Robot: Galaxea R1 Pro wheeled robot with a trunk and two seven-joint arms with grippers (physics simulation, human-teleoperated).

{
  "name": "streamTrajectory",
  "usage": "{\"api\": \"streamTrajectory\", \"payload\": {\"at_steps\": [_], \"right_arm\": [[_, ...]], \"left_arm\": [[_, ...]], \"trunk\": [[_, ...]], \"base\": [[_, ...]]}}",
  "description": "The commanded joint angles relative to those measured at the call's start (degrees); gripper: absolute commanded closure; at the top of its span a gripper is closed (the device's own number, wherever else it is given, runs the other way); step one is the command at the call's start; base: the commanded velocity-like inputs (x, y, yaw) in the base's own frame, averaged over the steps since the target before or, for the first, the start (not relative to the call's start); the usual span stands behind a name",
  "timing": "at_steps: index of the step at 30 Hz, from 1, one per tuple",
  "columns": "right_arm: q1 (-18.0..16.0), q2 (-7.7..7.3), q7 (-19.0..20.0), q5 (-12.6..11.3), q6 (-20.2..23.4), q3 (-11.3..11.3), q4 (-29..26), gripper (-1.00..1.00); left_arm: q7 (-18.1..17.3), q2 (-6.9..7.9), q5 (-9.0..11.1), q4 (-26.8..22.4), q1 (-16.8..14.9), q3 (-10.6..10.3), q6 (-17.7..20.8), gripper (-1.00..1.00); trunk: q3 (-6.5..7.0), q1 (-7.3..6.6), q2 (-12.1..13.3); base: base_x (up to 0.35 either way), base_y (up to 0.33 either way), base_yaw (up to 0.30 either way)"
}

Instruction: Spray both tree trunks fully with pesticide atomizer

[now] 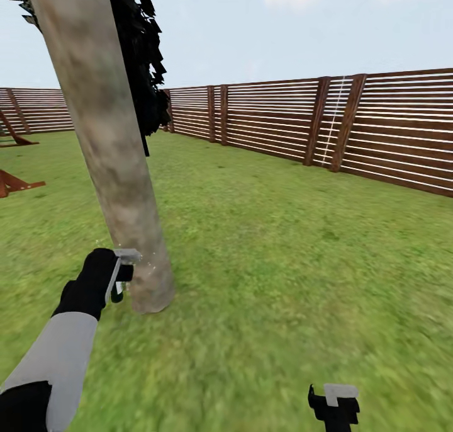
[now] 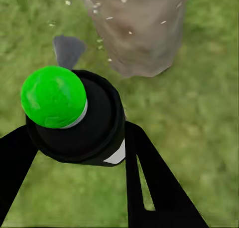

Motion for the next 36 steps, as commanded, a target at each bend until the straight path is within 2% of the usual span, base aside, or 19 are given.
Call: {"api": "streamTrajectory", "payload": {"at_steps": [1, 3, 6, 7, 8, 10, 11, 18, 22, 27, 28, 29, 31, 33, 36], "right_arm": [[-0.05, -0.01, -0.25, 0.60, -0.16, -0.42, 0.09, -1.00], [-0.05, -0.02, -0.24, 0.60, -0.16, -0.42, 0.10, -1.00], [-0.05, 0.03, -0.23, 0.63, -0.16, -0.42, 0.17, -1.00], [-0.05, 0.08, -0.23, 0.63, -0.16, -0.42, 0.17, -1.00], [-0.05, 0.17, -0.23, 0.62, -0.16, -0.42, 0.17, -1.00], [-0.05, 0.23, -0.23, 0.61, -0.16, -0.42, 0.16, -1.00], [-0.05, 0.24, -0.25, 0.61, -0.16, -0.42, 0.12, -1.00], [-0.05, 0.00, -0.25, 0.61, -0.16, -0.42, 0.17, -1.00], [-0.05, -0.02, -0.24, 0.60, -0.15, -0.42, 0.14, -1.00], [-0.05, -0.02, -0.26, 0.60, -0.16, -0.42, 0.10, -1.00], [-0.05, -0.02, -0.25, 0.60, -0.13, -0.42, 0.09, -1.00], [-0.05, -0.02, -0.29, 0.60, -0.12, -0.42, 0.09, -1.00], [-0.05, -0.02, -0.26, 0.60, -0.13, -0.42, 0.09, -1.00], [-0.05, -0.02, -0.26, 0.60, -0.15, -0.42, 0.13, -1.00], [-0.05, -0.02, -0.26, 0.60, -0.15, -0.42, 0.12, -1.00]], "left_arm": [[-0.34, 0.17, 1.74, -0.35, -0.16, -0.22, 0.37, 1.00], [-0.36, -0.09, 1.67, -0.43, -0.20, -0.40, 0.49, 1.00], [-0.37, 1.45, 1.52, -0.38, -0.18, -0.31, 0.62, 1.00], [-0.37, 1.55, 1.53, -0.37, -0.03, -0.46, 0.63, 1.00], [-0.37, 1.32, 1.51, -0.43, 0.08, -0.52, 0.64, 1.00], [-0.37, -0.74, 1.50, -0.54, -0.14, -0.55, 0.60, 1.00], [-0.37, -1.16, 1.49, -0.55, -0.17, -0.55, 0.58, 1.00], [-0.26, -1.39, 0.61, -0.55, 0.24, -0.71, 0.56, 1.00], [-0.15, -0.51, 0.09, -0.55, 0.48, -0.71, 0.56, 1.00], [0.03, -0.24, -0.10, -0.48, 0.63, -0.18, 0.53, 1.00], [0.04, 0.27, -0.32, -0.47, 0.65, -0.02, 0.55, 1.00], [0.00, 2.61, -0.43, -0.47, 0.67, 0.05, 0.62, 1.00], [-0.01, 3.17, -0.45, -0.47, 0.68, -0.06, 0.59, 1.00], [-0.01, 2.90, -0.41, -0.47, 0.68, -0.16, 0.57, 1.00], [-0.02, 1.13, -0.31, -0.47, 0.68, -0.27, 0.56, 1.00]], "trunk": [[-0.06, -0.01, -0.02], [-0.06, -0.01, -0.02], [-0.06, -0.01, -0.02], [-0.06, -0.01, -0.02], [-0.06, -0.01, -0.02], [-0.06, -0.01, -0.02], [-0.06, -0.01, -0.02], [-0.06, -0.01, -0.02], [-0.06, -0.01, -0.02], [-0.06, -0.01, -0.02], [-0.06, -0.01, -0.02], [-0.06, -0.01, -0.02], [-0.06, -0.01, -0.02], [-0.06, -0.01, -0.02], [-0.06, -0.01, -0.02]], "base": [[0.000, 0.000, 0.000], [0.000, 0.000, 0.000], [0.000, 0.000, 0.031], [0.000, 0.000, 0.179], [0.000, 0.000, 0.237], [0.145, -0.131, 0.216], [0.193, -0.178, 0.087], [0.108, -0.237, 0.009], [0.003, -0.275, 0.000], [0.000, -0.276, 0.011], [0.000, -0.276, 0.149], [0.040, -0.276, 0.251], [0.093, -0.275, 0.269], [0.138, -0.266, 0.275], [0.212, -0.218, 0.261]]}}
